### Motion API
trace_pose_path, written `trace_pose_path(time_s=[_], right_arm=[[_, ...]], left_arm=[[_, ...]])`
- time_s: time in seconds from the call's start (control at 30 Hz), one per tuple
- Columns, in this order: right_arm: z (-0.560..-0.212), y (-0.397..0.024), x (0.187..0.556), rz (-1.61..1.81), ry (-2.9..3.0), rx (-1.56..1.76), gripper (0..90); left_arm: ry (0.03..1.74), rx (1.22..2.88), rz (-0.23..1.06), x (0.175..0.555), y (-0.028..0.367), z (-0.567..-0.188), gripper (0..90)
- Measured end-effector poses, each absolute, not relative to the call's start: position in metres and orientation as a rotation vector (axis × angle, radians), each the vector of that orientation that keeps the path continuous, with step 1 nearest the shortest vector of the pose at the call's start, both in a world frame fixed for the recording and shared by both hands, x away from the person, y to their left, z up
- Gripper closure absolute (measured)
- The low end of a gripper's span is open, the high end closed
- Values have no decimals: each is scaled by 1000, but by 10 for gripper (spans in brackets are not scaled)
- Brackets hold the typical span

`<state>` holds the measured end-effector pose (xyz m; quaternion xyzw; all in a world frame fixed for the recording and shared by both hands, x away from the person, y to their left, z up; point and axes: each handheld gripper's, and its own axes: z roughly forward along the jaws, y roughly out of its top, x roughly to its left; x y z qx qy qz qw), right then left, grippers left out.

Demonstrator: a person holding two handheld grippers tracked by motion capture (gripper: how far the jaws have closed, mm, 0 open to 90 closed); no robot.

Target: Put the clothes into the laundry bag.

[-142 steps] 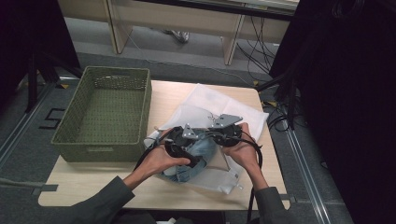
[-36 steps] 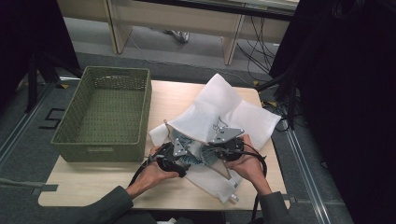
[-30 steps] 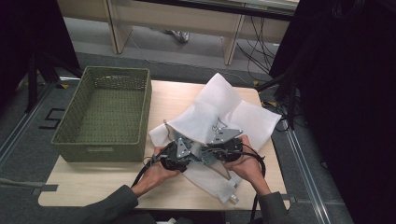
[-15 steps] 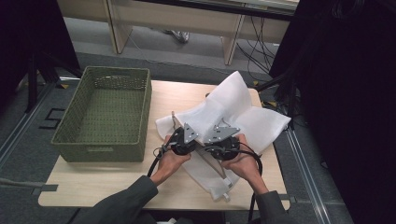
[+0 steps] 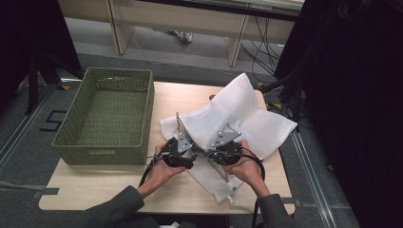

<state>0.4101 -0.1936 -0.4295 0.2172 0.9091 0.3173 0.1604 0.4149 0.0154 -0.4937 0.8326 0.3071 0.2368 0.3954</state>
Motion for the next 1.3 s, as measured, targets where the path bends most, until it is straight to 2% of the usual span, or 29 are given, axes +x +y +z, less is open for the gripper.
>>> trace_pose_path(time_s=[0.1,0.17,0.2,0.33,0.37,0.4,0.47,0.63,0.73,0.83,1.1,1.3], right_arm=[[-430,-193,411,905,2594,615,869],[-429,-193,410,903,2600,615,868],[-430,-193,411,907,2602,608,867],[-430,-192,409,909,2607,631,867],[-430,-192,409,909,2607,625,869],[-429,-191,408,917,2608,639,870],[-428,-191,409,914,2601,638,871],[-426,-193,405,938,2612,649,873],[-428,-194,404,927,2614,651,873],[-435,-191,405,911,2639,657,872],[-439,-193,408,908,2637,672,872],[-439,-193,407,913,2638,678,870]], left_arm=[[799,2159,536,417,18,-498,243],[787,2165,537,420,16,-503,273],[773,2166,530,422,15,-505,323],[771,2136,505,430,6,-512,640],[811,2077,519,435,-3,-514,704],[777,2110,539,439,-3,-511,752],[814,2023,518,441,-13,-509,782],[814,1936,522,449,-28,-499,785],[801,2000,528,459,-28,-516,781],[831,1993,500,458,-26,-514,752],[834,2044,450,450,-16,-502,619],[860,2088,433,443,-8,-497,481]])
